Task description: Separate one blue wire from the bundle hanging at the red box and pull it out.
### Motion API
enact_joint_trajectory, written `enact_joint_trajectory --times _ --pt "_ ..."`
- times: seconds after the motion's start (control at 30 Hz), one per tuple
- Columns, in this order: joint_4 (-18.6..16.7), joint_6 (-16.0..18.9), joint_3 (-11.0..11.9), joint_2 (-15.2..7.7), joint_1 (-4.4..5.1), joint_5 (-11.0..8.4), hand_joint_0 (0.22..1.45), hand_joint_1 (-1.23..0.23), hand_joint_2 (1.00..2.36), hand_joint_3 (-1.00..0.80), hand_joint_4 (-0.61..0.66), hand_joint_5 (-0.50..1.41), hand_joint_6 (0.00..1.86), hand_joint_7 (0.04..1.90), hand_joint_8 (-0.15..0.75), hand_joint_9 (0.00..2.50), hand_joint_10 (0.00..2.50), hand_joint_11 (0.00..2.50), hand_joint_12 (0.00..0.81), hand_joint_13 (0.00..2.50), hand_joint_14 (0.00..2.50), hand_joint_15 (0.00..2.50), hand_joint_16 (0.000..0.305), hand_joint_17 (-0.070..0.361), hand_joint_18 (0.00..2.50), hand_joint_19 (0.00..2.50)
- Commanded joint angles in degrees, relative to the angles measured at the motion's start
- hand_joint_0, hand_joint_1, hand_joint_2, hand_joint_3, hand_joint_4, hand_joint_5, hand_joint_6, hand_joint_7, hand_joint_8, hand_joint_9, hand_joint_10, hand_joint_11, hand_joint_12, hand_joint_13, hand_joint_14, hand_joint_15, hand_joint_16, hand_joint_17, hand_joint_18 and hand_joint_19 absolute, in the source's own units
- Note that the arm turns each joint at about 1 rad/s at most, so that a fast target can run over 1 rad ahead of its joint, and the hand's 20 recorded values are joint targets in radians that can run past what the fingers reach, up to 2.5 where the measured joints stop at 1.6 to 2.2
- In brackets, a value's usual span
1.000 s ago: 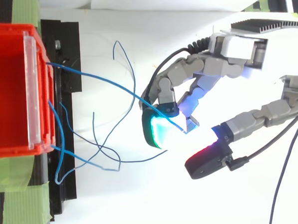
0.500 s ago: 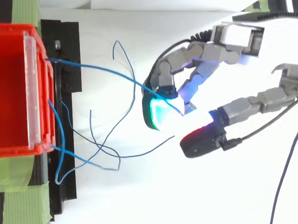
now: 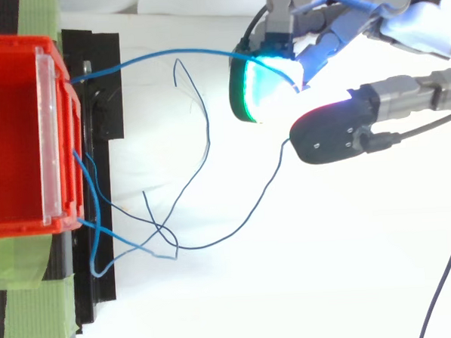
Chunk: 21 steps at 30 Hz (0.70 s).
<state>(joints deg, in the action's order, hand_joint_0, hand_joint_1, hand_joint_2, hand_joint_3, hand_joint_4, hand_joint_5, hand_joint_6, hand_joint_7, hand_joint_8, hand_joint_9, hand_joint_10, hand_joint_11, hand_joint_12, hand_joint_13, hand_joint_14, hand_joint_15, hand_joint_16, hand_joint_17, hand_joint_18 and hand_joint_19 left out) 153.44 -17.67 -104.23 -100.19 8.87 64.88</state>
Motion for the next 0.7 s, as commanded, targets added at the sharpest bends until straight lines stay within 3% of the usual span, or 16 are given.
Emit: enact_joint_trajectory --times 0.0,0.27,0.43,0.67 --pt "0.46 0.97 -0.01 0.25 0.36 -0.36 0.6 -0.73 1.03 -0.01 0.07 -0.15 0.83 1.24 0.275 0.97 0.01 1.54 0.311 0.38 0.02 0.59 0.046 0.105 0.33 0.59" --pt "1.87 1.5 -0.01 0.25 0.89 -0.01 0.6 -0.74 1.03 0.07 0.04 -0.14 0.85 1.27 0.287 1.02 0.01 1.53 0.328 0.42 0.02 0.57 0.047 0.105 0.35 0.57" --pt "2.92 0.62 -0.01 0.17 0.97 1.66 0.6 -0.73 1.03 0.09 0.03 -0.14 0.85 1.3 0.29 1.06 0.02 1.53 0.335 0.46 0.02 0.58 0.047 0.106 0.37 0.57" --pt "2.83 0.53 -0.01 0.17 0.97 1.75 0.6 -0.73 1.02 0.14 0.0 -0.13 0.86 1.27 0.314 1.15 0.01 1.53 0.38 0.57 0.02 0.64 0.053 0.12 0.44 0.55"
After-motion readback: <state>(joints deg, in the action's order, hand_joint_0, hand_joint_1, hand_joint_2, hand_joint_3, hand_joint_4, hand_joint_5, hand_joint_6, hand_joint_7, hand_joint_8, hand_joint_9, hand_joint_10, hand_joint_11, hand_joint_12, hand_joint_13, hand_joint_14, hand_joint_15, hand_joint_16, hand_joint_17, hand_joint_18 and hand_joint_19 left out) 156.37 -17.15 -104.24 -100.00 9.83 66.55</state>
